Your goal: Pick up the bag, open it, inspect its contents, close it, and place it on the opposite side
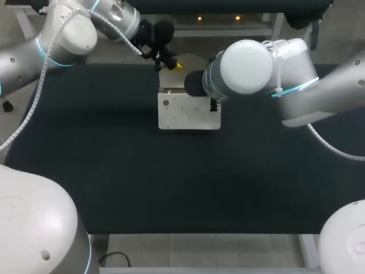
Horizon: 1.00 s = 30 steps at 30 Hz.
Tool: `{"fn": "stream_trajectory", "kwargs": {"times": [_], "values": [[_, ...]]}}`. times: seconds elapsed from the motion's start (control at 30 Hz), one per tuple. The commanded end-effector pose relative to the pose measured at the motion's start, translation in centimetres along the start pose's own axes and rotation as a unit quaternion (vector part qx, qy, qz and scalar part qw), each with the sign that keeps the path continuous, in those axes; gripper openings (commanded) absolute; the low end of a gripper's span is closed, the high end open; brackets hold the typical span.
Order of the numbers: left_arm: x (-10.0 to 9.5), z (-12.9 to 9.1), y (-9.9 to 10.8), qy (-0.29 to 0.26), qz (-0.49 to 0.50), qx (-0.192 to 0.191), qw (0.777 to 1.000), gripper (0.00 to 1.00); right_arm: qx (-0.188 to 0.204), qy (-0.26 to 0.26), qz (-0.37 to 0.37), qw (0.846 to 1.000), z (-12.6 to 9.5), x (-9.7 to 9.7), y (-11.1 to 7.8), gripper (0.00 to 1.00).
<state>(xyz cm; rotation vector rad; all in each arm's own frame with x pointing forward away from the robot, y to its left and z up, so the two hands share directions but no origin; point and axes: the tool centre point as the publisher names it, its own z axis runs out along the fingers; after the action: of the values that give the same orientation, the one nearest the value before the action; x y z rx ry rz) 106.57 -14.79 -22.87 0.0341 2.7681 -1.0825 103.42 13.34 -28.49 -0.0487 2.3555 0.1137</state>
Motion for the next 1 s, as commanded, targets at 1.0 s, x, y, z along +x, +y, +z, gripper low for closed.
{"fn": "stream_trajectory", "kwargs": {"times": [1.0], "values": [[1.2, -1.0, -0.8, -0.018, 0.016, 0.006, 1.000, 0.00, -0.004, -0.003, -0.014, 1.000, 0.4, 0.4, 1.4, 0.00]]}}
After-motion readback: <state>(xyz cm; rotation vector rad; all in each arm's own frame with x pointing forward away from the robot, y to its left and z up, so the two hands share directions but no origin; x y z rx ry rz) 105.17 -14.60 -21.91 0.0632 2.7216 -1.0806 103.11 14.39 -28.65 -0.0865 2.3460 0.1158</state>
